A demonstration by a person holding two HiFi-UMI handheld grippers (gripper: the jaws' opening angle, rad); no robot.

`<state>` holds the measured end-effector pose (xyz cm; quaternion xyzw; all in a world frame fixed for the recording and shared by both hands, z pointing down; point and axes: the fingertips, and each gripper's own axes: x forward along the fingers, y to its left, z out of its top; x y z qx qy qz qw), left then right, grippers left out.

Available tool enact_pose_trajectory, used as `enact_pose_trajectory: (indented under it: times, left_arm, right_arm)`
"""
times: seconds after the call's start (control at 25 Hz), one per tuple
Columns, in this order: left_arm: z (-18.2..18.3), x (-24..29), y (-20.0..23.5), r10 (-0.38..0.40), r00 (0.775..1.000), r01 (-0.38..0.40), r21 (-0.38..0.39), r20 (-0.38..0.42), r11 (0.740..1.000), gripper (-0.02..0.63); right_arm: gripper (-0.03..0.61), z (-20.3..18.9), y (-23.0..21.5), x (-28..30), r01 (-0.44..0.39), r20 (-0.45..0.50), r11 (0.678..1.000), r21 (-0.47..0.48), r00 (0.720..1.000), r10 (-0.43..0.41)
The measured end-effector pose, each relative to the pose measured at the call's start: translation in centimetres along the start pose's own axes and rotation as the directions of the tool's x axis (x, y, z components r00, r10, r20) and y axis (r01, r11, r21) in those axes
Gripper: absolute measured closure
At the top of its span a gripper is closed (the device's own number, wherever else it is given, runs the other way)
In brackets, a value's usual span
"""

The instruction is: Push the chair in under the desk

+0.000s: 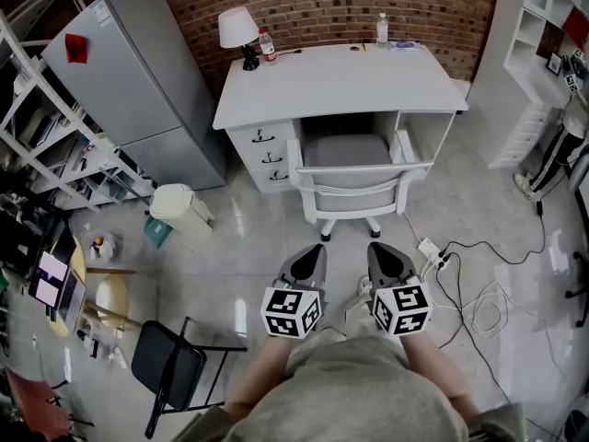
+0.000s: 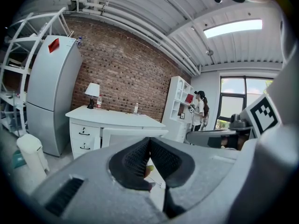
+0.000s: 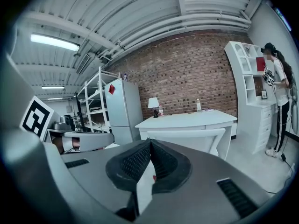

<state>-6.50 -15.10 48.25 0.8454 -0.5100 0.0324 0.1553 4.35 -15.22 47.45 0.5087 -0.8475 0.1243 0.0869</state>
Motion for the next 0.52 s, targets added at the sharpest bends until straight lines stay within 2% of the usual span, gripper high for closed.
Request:
enact_pose_trajectory:
  times: [0.52]
  left_arm:
    - [-0.06,0.66,0.01,-0.021,1.000,0.021,0.007,-0.011,1.000,0.604]
  right_arm:
    - [0.572,0.26,-0.17,0.40,-0.018,0.000,0.999,0.037,1.000,0.018]
